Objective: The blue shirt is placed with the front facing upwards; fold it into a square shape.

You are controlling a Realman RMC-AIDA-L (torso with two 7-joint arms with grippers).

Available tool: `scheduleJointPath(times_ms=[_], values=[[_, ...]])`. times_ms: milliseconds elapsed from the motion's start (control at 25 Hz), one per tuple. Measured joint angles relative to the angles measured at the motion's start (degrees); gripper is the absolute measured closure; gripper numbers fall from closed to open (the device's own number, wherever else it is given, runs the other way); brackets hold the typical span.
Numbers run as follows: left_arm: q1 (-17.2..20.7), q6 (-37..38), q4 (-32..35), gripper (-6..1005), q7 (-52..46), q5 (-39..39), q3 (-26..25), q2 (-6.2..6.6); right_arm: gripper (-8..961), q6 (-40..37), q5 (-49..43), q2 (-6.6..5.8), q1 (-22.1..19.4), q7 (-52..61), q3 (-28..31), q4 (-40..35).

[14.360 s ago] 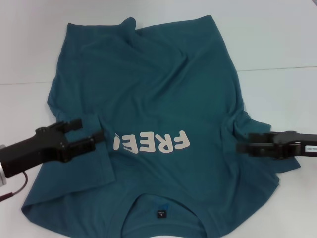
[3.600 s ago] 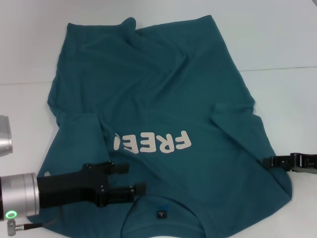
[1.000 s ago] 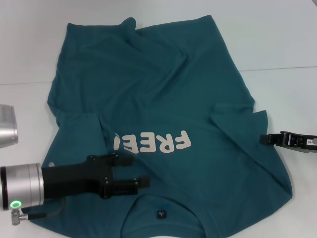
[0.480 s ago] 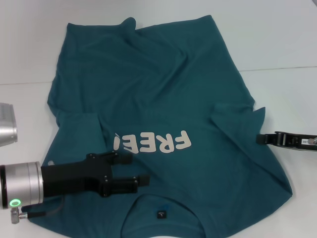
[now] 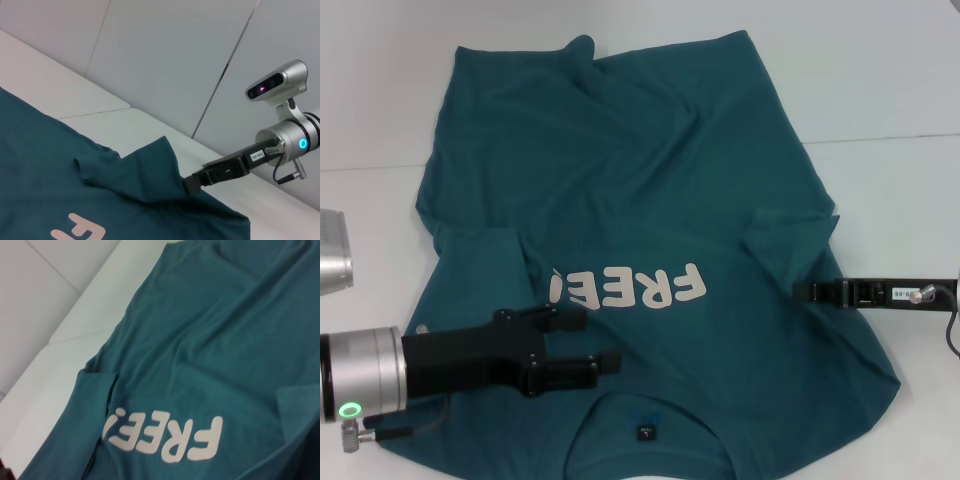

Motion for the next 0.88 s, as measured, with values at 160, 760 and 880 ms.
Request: scheduleJointPath(times_ms=[160,760,880], values=[[0.1,0.0,0.0,111,0.0,0.0,0.0,-0.06,927,-0.4,-0.1,0.01,0.1,0.2,-2.2,0.0],[-0.2,0.0,0.1,111,0.0,0.0,-0.1,-0.27,717,-4.8,0.0,-2.43,-1.4,0.2,-5.1,-0.7],[-0.2,0.0,0.1,111,0.0,0.0,-0.1,-0.33,438,-4.2,0.0,-2.53,-1.6,0.5,-3.4,-0.8]])
